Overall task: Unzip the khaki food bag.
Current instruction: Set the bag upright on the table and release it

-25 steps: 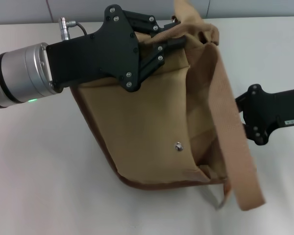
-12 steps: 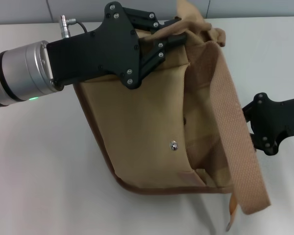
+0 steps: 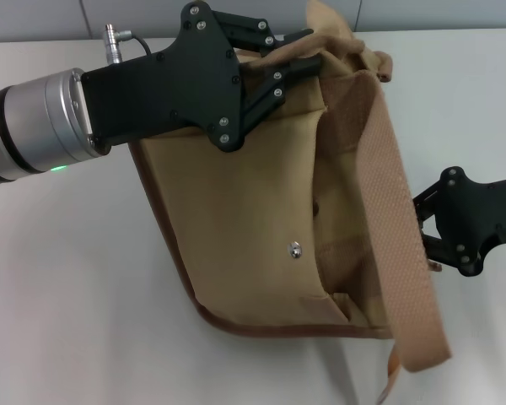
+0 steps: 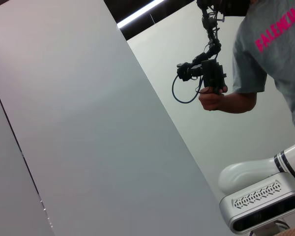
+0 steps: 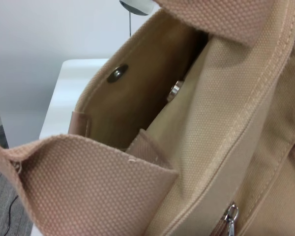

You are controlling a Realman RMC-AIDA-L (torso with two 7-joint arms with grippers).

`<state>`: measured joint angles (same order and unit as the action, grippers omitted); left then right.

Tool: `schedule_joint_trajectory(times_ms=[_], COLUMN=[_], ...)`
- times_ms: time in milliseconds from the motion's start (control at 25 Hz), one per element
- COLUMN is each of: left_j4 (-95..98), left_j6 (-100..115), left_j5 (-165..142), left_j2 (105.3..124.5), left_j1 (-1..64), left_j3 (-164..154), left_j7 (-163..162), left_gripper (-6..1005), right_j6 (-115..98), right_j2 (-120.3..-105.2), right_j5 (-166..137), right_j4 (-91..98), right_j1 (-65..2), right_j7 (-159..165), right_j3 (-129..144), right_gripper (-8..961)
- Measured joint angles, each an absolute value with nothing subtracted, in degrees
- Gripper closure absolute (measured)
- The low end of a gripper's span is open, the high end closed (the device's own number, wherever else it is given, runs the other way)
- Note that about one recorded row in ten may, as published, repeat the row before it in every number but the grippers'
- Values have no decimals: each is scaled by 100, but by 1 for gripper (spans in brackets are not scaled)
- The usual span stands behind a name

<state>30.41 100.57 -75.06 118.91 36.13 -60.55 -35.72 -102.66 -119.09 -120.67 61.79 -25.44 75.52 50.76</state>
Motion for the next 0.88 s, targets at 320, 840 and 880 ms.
schedule_joint_trajectory(times_ms=[320,840,880], left_j4=[3029,3023,3024], left_j6=[10054,10011,10008], left_j5=[-7445,-7436,-7436], left_j2=[11891,11899,11900], left_j1=[3607,3619,3620], left_j3=[-6056,-6056,-6056], left_j7=[-3561,-3551,-3551], left_gripper=[846,842,842], right_j6=[-10505,-11011,-11066], right_j2=[-11918,-11886,-11881], right_j5=[-11984,-11938,-11938], right_j4=[6198,6211,6206], right_j1=[-2456,-2162,-2138], right_j7=[7499,7299,7287], right_j3=[4936,4362,4329], right_gripper=[930,934,934])
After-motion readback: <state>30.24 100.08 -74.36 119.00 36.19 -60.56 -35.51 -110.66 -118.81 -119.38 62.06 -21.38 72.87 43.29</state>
